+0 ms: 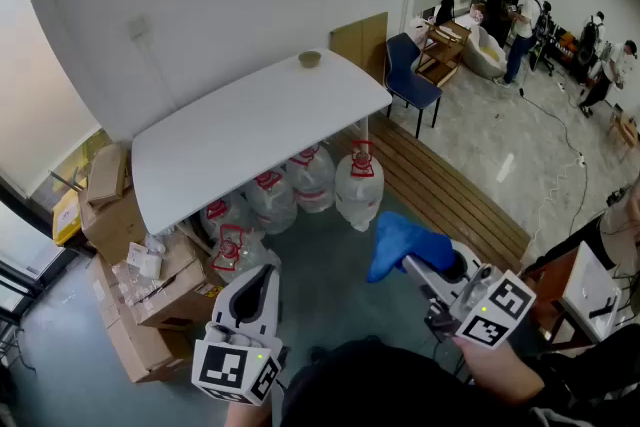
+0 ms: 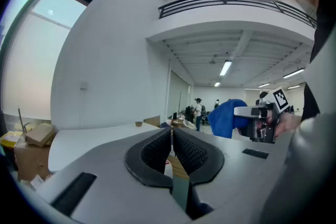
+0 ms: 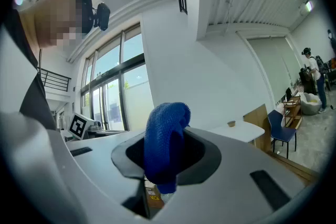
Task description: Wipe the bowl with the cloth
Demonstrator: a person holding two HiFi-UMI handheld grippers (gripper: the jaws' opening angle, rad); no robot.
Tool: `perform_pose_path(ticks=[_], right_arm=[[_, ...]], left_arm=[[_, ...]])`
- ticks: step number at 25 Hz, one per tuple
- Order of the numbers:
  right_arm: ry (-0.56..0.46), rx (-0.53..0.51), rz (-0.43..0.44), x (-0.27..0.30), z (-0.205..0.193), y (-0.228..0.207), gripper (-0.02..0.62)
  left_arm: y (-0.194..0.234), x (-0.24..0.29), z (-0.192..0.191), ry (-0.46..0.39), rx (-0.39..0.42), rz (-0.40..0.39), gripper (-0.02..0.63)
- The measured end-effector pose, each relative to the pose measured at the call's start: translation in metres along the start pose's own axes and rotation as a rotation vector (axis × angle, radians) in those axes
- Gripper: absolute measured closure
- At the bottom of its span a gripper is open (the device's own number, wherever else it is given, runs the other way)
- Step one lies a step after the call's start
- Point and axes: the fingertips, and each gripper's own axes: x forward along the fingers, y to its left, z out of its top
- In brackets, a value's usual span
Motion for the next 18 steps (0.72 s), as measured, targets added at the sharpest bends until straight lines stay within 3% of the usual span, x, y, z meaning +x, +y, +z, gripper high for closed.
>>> perform_pose_path(ticks=[18], right_arm=[[-0.007, 0.001, -0.002, 0.036, -0.014, 0.051, 0.518]], left_arm=[[0.053, -0.044, -0.015, 0.004, 0.004, -0.028, 0.581]])
